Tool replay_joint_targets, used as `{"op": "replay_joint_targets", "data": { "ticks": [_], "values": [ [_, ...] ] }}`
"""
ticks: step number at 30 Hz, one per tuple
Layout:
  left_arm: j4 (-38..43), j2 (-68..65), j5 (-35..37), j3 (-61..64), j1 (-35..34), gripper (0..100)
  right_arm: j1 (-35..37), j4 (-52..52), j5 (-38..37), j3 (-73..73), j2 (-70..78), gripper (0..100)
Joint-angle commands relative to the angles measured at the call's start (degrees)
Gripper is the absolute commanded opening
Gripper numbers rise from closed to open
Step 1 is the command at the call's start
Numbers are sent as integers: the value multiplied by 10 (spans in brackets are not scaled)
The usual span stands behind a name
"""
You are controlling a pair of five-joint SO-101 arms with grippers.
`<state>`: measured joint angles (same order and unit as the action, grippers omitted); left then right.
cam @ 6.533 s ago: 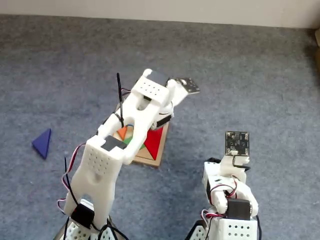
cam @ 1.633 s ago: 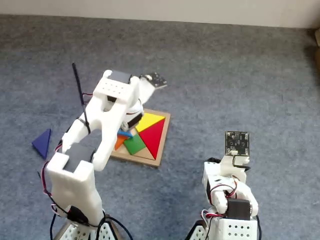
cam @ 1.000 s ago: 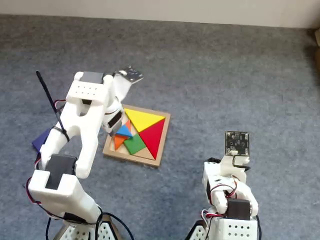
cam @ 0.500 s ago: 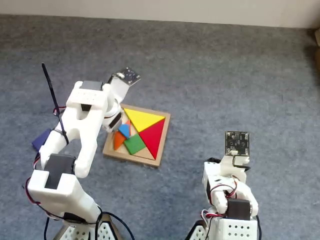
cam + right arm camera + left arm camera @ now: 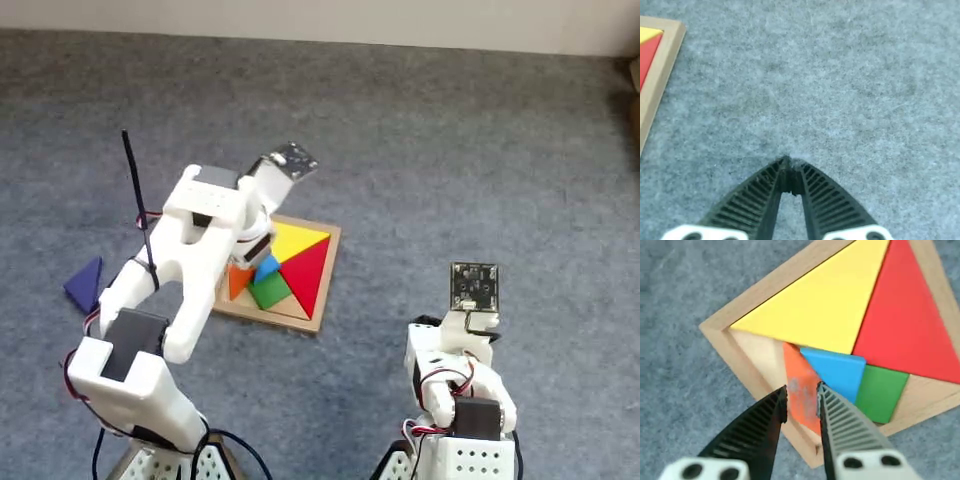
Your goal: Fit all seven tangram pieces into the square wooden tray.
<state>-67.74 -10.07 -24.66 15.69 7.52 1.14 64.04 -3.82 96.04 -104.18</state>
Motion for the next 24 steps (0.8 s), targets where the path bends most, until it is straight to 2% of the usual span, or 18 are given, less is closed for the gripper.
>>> {"op": "replay_joint_targets", "data": {
  "ticks": [1, 10, 17, 24],
  "values": [
    [10, 24, 2, -8, 22, 120, -7, -6, -4, 58, -3, 19],
    [23, 32, 2, -20, 11, 120, -7, -6, -4, 58, -3, 19],
    [-64, 77, 3, -31, 13, 120, -7, -6, -4, 58, -3, 19],
    [-11, 83, 2, 40, -4, 120, -7, -6, -4, 58, -3, 19]
  ]
}}
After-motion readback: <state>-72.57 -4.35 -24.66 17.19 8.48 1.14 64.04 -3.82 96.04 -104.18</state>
